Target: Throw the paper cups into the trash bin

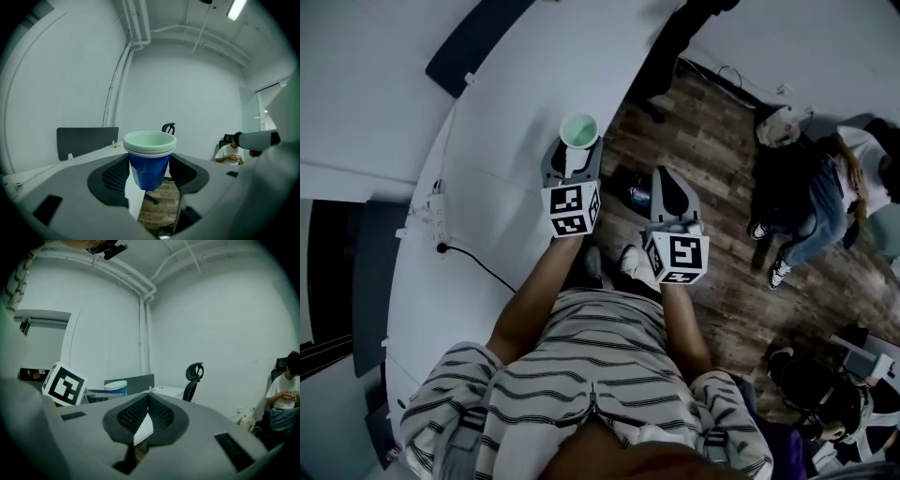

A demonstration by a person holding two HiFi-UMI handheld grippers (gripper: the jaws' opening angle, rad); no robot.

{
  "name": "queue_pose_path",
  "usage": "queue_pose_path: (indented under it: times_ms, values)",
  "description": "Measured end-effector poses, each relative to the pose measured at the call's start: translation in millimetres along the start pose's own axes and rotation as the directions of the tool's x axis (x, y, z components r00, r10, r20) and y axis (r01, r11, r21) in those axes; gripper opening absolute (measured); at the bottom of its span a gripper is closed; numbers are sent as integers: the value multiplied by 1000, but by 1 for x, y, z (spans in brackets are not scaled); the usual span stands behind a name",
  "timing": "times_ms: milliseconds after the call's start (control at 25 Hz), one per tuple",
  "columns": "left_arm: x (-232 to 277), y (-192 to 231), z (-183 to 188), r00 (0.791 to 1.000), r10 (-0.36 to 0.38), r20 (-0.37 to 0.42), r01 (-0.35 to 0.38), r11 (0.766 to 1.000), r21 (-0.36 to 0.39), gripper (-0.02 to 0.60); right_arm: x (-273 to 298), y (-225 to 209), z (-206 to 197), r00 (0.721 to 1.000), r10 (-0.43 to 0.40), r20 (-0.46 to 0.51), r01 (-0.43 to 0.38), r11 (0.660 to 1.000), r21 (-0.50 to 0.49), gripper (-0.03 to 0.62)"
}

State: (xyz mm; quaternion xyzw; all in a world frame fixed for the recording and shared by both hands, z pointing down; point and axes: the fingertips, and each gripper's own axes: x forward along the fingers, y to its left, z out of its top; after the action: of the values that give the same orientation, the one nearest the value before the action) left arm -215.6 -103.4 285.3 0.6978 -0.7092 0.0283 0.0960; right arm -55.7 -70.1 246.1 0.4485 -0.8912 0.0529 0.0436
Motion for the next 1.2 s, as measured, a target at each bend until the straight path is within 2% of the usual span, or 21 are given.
queue_pose_path:
  times_ms: [320,640,960,1200]
  values:
    - [-14,-57,24,993,-113,41,111,993,45,284,-24,-32,17,996,-84,34,84,996,15,11]
    - [-29,-93,22,973,-230,32,226,970,87,284,-51,-48,19,982,-179,52,179,984,19,11]
    - [-37,-125,15,939,-344,8,341,935,99,282,-76,-67,14,957,-288,44,287,957,30,11]
    - [-43,-161,2,901,-433,-33,434,894,107,284,-98,-85,3,934,-356,23,355,933,62,11]
